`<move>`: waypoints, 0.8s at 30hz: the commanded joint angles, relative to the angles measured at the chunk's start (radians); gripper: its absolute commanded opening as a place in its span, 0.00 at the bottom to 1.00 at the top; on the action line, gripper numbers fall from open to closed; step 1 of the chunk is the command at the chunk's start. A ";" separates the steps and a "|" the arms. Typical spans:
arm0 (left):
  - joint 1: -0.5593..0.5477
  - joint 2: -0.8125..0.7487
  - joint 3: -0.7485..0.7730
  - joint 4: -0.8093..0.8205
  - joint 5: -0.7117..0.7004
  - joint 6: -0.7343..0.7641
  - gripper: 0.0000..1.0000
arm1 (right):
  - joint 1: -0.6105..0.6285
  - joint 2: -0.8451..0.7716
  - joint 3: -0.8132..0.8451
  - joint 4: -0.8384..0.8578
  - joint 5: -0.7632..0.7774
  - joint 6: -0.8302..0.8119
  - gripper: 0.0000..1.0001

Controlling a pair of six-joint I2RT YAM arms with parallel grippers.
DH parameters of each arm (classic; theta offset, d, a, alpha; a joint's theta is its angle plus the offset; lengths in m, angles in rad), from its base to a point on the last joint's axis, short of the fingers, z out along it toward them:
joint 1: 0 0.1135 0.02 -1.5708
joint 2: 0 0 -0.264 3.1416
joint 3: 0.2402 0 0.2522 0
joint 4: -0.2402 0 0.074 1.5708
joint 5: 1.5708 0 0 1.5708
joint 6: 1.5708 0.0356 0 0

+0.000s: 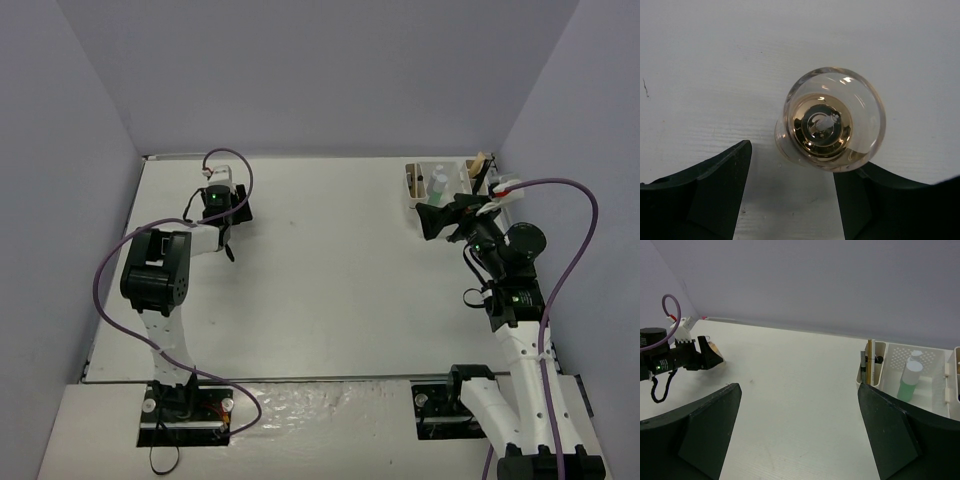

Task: Organize the makeup

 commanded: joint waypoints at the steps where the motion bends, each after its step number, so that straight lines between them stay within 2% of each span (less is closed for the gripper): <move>1: -0.004 -0.034 0.054 0.109 0.006 0.048 0.56 | 0.006 0.009 0.010 0.071 -0.026 -0.004 1.00; 3: -0.005 -0.029 0.052 0.115 0.009 0.052 0.52 | 0.006 0.011 0.012 0.069 -0.028 -0.005 1.00; 8: -0.004 -0.021 0.041 0.138 0.025 0.054 0.25 | 0.027 0.010 0.010 0.066 -0.029 -0.009 1.00; 15: -0.004 -0.095 -0.018 0.197 0.093 0.071 0.00 | 0.033 0.018 0.027 0.046 -0.047 -0.013 1.00; 20: -0.008 -0.231 -0.072 0.213 0.259 0.079 0.00 | 0.066 0.048 0.087 -0.004 -0.115 -0.028 1.00; 24: -0.041 -0.353 -0.097 0.193 0.469 0.078 0.00 | 0.148 0.091 0.150 -0.083 -0.135 -0.067 0.99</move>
